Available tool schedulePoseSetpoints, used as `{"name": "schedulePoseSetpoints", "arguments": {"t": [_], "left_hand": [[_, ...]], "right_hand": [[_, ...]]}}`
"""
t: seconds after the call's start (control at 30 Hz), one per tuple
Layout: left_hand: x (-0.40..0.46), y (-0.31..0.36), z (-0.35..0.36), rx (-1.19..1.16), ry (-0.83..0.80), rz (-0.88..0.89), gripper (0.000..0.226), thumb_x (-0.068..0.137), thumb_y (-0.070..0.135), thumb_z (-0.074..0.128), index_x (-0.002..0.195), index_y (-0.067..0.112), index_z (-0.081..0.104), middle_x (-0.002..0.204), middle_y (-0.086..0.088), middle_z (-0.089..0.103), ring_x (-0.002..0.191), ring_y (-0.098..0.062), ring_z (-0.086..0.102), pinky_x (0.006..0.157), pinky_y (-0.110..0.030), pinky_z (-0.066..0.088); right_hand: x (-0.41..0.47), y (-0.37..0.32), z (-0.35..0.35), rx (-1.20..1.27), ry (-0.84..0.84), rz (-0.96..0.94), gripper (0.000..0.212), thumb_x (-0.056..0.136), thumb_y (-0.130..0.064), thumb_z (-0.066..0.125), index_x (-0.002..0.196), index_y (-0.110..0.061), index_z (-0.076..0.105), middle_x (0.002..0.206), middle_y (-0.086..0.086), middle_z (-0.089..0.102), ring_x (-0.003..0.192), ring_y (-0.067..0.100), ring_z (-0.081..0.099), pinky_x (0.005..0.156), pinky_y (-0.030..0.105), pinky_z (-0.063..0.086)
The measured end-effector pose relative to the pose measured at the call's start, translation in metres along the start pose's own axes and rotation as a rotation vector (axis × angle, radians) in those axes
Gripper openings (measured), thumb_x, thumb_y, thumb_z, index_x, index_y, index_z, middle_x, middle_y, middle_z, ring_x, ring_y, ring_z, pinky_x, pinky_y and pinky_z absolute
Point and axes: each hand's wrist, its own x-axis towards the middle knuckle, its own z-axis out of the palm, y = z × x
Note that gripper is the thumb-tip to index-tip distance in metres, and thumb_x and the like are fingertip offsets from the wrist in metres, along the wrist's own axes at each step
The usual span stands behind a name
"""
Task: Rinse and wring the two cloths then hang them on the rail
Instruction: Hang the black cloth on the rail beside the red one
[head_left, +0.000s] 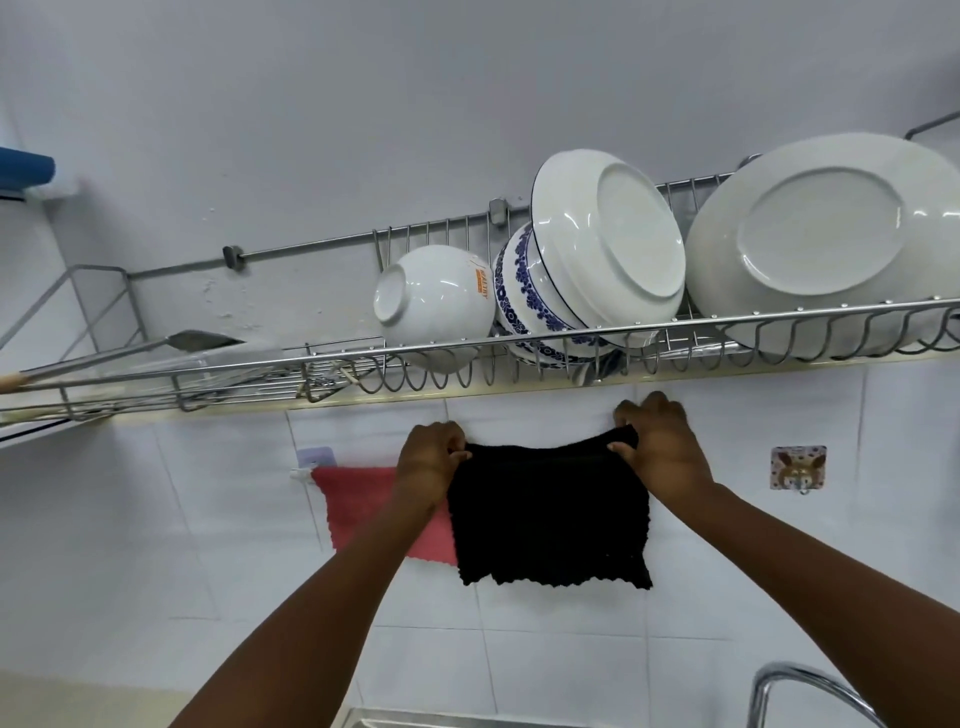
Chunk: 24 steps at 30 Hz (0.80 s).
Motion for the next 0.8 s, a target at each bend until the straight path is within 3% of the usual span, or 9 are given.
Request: {"name": "schedulePoseSetpoints", "arguments": {"t": [0.03,0.1,0.2,0.3,0.4,0.47,0.57,0.67,0.8], "left_hand": [[-0.001,-0.001,0.001,0.018,-0.052,0.026,0.009,0.082,0.023,0.07,0.08,0.014,0.067,0.083,-0.006,0.069,0.08,-0.023,0.063,0.065,-0.026,0.044],[-0.002,-0.006,0.003,0.16,-0.128,0.092,0.025,0.091,0.039,0.055,0.081,0.023,0.071,0.087,-0.003,0.07,0.085,-0.023,0.063,0.076,-0.033,0.047],[-0.001,-0.008,0.003,0.449,-0.225,0.066,0.051,0.095,0.057,0.027,0.07,0.028,0.061,0.081,-0.004,0.06,0.082,-0.023,0.055,0.081,-0.038,0.037],[0.007,-0.002,-0.002,0.521,-0.215,-0.005,0.056,0.092,0.064,0.022,0.086,0.03,0.067,0.084,-0.002,0.061,0.092,-0.022,0.053,0.084,-0.039,0.035],[0.005,-0.007,-0.005,0.471,-0.039,-0.001,0.039,0.094,0.049,0.036,0.1,0.022,0.064,0.097,-0.003,0.066,0.099,-0.027,0.053,0.078,-0.038,0.04],[-0.007,-0.014,-0.003,0.388,0.066,0.006,0.028,0.095,0.032,0.042,0.101,0.011,0.059,0.097,-0.013,0.066,0.093,-0.032,0.055,0.073,-0.037,0.045],[-0.026,-0.015,0.004,0.218,0.138,0.012,0.022,0.096,0.026,0.044,0.093,0.006,0.052,0.076,-0.016,0.065,0.073,-0.033,0.059,0.061,-0.036,0.045],[-0.034,-0.001,0.01,0.055,0.142,-0.12,0.021,0.096,0.029,0.047,0.091,0.009,0.046,0.06,-0.006,0.056,0.055,-0.025,0.056,0.051,-0.033,0.043],[-0.036,0.008,0.015,-0.145,0.139,-0.287,0.011,0.09,0.018,0.056,0.093,0.008,0.052,0.07,-0.005,0.06,0.059,-0.016,0.053,0.048,-0.021,0.035]], "right_hand": [[0.0,0.002,0.002,-0.019,0.018,-0.045,0.02,0.072,-0.017,0.074,0.087,-0.011,0.063,0.099,0.015,0.053,0.094,0.035,0.047,0.069,0.042,0.052],[0.002,0.008,0.004,-0.148,0.022,-0.17,0.016,0.07,-0.022,0.078,0.075,-0.013,0.065,0.088,0.011,0.06,0.084,0.037,0.052,0.063,0.04,0.049],[0.003,0.018,0.004,-0.438,0.0,-0.249,0.038,0.082,-0.047,0.057,0.061,-0.018,0.069,0.068,0.0,0.066,0.073,0.034,0.055,0.062,0.038,0.041],[0.008,0.013,0.001,-0.515,0.006,-0.292,0.043,0.085,-0.051,0.047,0.063,-0.019,0.067,0.065,0.0,0.066,0.072,0.032,0.053,0.064,0.037,0.039],[0.01,0.007,0.004,-0.368,-0.025,-0.284,0.026,0.083,-0.043,0.058,0.085,-0.018,0.064,0.085,0.006,0.065,0.087,0.033,0.052,0.074,0.041,0.042],[0.005,0.011,0.006,-0.37,-0.041,-0.268,0.026,0.086,-0.042,0.055,0.084,-0.019,0.066,0.096,0.008,0.059,0.092,0.033,0.051,0.077,0.043,0.042],[0.007,0.018,0.001,-0.389,-0.034,-0.237,0.03,0.089,-0.041,0.049,0.079,-0.021,0.068,0.095,0.003,0.058,0.09,0.032,0.049,0.078,0.041,0.038],[0.012,0.014,-0.004,-0.296,0.016,-0.249,0.016,0.086,-0.031,0.057,0.08,-0.019,0.066,0.084,0.003,0.065,0.086,0.035,0.052,0.076,0.04,0.038],[0.005,0.005,0.003,-0.36,-0.006,-0.232,0.02,0.084,-0.029,0.058,0.073,-0.014,0.066,0.083,0.006,0.065,0.085,0.035,0.052,0.074,0.039,0.037]]}}
